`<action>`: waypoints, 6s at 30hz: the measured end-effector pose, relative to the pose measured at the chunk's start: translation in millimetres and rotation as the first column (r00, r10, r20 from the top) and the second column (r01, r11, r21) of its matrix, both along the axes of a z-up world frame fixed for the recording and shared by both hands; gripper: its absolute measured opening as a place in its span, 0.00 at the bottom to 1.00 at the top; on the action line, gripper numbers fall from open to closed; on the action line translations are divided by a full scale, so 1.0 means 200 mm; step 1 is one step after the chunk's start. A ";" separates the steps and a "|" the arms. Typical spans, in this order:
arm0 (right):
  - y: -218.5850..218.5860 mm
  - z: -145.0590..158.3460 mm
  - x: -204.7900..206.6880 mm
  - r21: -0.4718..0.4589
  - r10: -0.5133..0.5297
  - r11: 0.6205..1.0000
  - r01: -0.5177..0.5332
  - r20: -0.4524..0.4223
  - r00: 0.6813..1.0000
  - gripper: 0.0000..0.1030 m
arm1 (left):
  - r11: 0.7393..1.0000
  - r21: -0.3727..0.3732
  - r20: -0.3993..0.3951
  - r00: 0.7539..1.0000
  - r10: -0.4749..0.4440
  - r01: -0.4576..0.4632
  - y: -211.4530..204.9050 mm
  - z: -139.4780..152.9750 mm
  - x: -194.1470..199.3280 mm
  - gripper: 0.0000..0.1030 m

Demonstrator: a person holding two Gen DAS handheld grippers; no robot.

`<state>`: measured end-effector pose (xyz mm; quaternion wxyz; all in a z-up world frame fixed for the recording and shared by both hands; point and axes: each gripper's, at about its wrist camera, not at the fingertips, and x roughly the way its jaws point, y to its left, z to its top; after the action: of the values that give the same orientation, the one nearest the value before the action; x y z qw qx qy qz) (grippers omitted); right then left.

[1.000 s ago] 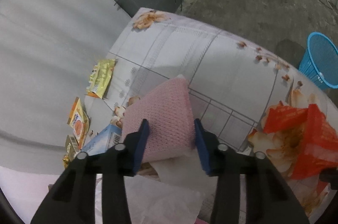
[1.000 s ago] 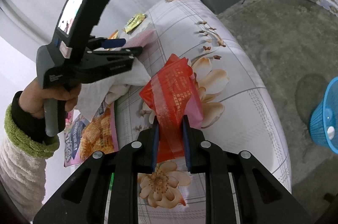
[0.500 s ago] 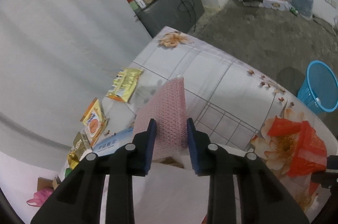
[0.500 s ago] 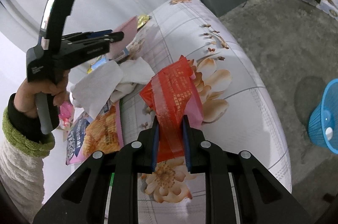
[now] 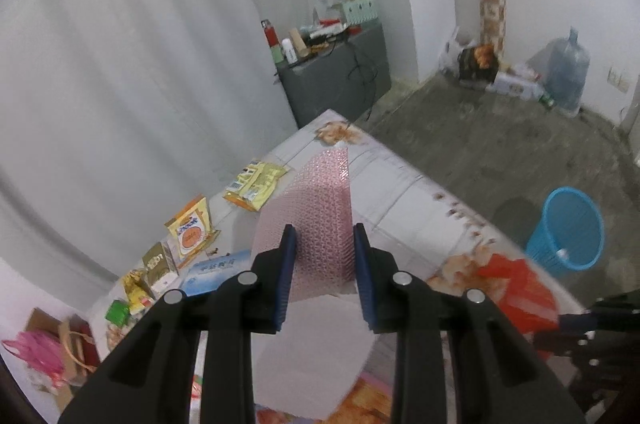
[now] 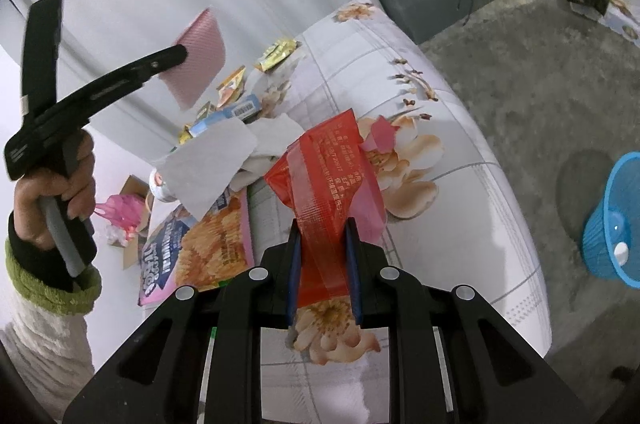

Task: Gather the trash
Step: 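Carry the sponge and red bag over the wastebasket and open both tools, then move both tools back over the table toward the tissues and snack bags, then grasp the white tissue with the right tool while the left tool approaches the blue medicine box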

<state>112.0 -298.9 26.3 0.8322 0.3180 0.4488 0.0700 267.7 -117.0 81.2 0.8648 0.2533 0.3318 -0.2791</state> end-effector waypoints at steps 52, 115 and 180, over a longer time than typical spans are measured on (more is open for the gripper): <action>-1.41 -0.85 -1.22 0.258 -0.742 0.518 0.815 -0.338 0.579 0.19 | 0.854 -0.180 -0.555 0.667 -0.497 0.488 -1.97 -0.92 -1.12 0.28; -0.53 -0.02 -0.56 0.087 -0.255 0.965 0.247 0.094 0.962 0.80 | 0.862 -0.464 -0.246 0.965 0.095 -0.203 0.69 -0.20 -0.68 0.76; 0.74 0.22 0.53 -0.335 0.331 0.909 -0.247 0.222 0.917 0.02 | 0.759 -0.590 -0.290 0.950 0.118 -0.275 1.12 -0.35 -0.41 0.61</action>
<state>217.1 -151.0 69.5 0.9048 0.1043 0.3770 0.1681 186.6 106.8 11.4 0.8784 -0.1185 0.3455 -0.3082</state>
